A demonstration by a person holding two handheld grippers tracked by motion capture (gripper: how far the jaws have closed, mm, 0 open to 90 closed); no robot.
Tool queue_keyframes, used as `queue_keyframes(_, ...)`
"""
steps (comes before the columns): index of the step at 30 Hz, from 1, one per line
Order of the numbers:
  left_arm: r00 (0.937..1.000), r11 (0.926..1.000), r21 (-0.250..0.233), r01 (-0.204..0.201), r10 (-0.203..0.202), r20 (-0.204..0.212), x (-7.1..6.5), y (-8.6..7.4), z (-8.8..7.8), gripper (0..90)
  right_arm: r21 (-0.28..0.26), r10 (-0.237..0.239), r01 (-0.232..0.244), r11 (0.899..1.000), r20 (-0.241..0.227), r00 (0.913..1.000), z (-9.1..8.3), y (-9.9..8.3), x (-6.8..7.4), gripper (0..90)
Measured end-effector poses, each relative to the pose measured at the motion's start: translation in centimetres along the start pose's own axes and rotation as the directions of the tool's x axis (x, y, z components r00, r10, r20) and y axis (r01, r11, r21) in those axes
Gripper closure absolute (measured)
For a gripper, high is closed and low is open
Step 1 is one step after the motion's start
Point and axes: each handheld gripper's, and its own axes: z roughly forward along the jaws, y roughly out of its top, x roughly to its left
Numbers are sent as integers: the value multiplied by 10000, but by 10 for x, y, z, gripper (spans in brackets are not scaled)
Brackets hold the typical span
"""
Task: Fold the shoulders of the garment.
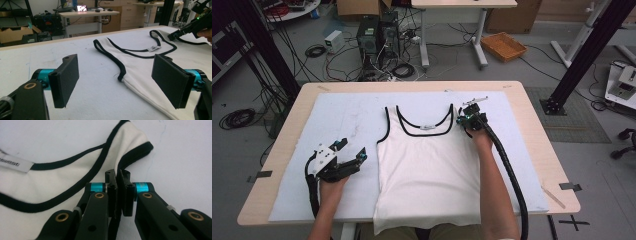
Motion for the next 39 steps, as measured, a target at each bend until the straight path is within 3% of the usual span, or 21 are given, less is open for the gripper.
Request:
queue_keyframes(4,10000,10000,35,-20,20,-2,-1,0,0,219,-999,-215,189,9948,-249,9995,-16,-2,1,863)
queue_keyframes(7,10000,10000,35,-23,23,4,-1,0,0,220,-1311,-387,346,9908,-293,9988,-26,-5,2,863)
queue_keyframes(8,10000,10000,38,-22,21,19,-1,0,0,220,-1784,-512,431,9830,-412,9978,-37,-9,2,863)
queue_keyframes(11,10000,10000,60,-52,51,60,-1,0,0,220,-2432,-651,460,9689,-711,9953,-54,-18,3,863)
queue_keyframes(15,10000,10000,55,39,-40,30,0,0,0,221,-2489,-1206,953,9638,-885,9887,-66,-32,11,862)
queue_keyframes(16,10000,10000,30,76,-76,32,0,0,0,221,-2499,-1657,1425,9577,-744,9834,-73,-42,19,861)
queue_keyframes(19,10000,10000,88,14,-14,15,0,0,0,221,-2337,-1959,1737,9567,-751,9777,-80,-55,26,859)
queue_keyframes(21,10000,10000,87,34,-34,-15,0,0,0,221,-2144,-2123,1905,9580,-835,9736,-83,-61,31,850)
queue_keyframes(23,10000,9999,78,74,-74,0,0,0,0,221,-1648,-2181,1983,9662,-1123,9694,-83,-65,34,736)
queue_keyframes(25,9999,9999,90,105,-105,-33,0,0,0,220,-1527,-1859,1636,9746,-1455,9717,-84,-66,32,561)
queue_keyframes(26,9999,9999,116,117,-117,-16,0,0,0,221,-1735,-1597,1327,9759,-1525,9753,-87,-65,30,511)
queue_keyframes(29,10000,9999,145,75,-74,-46,0,1,1,221,-2400,-1090,715,9681,-1471,9831,-93,-62,23,474)
queue_keyframes(30,10000,9999,157,50,-50,-43,0,1,1,221,-2428,-365,82,9701,-1121,9930,-93,-58,14,447)
queue_keyframes(33,10000,9998,215,-6,7,-65,0,1,1,221,-1804,434,-575,9819,-808,9958,-78,-52,0,423)
queue_keyframes(34,10000,9998,215,-6,7,-65,0,1,1,221,-1804,434,-575,9819,-808,9958,-78,-52,0,423)
queue_keyframes(35,10000,9997,232,38,-36,-66,0,1,1,221,-1335,939,-1084,9851,-1104,9894,-64,-50,-4,403)
queue_keyframes(37,9999,9997,232,62,-60,-91,0,1,1,221,-950,1255,-1394,9857,-1398,9822,-51,-47,-6,410)
queue_keyframes(38,9999,9997,215,85,-83,-105,0,1,1,221,-732,1346,-1470,9864,-1525,9791,-45,-46,-7,501)
queue_keyframes(39,9999,9997,213,86,-84,-96,0,1,1,221,-597,1272,-1391,9885,-1710,9770,-42,-46,-7,685)
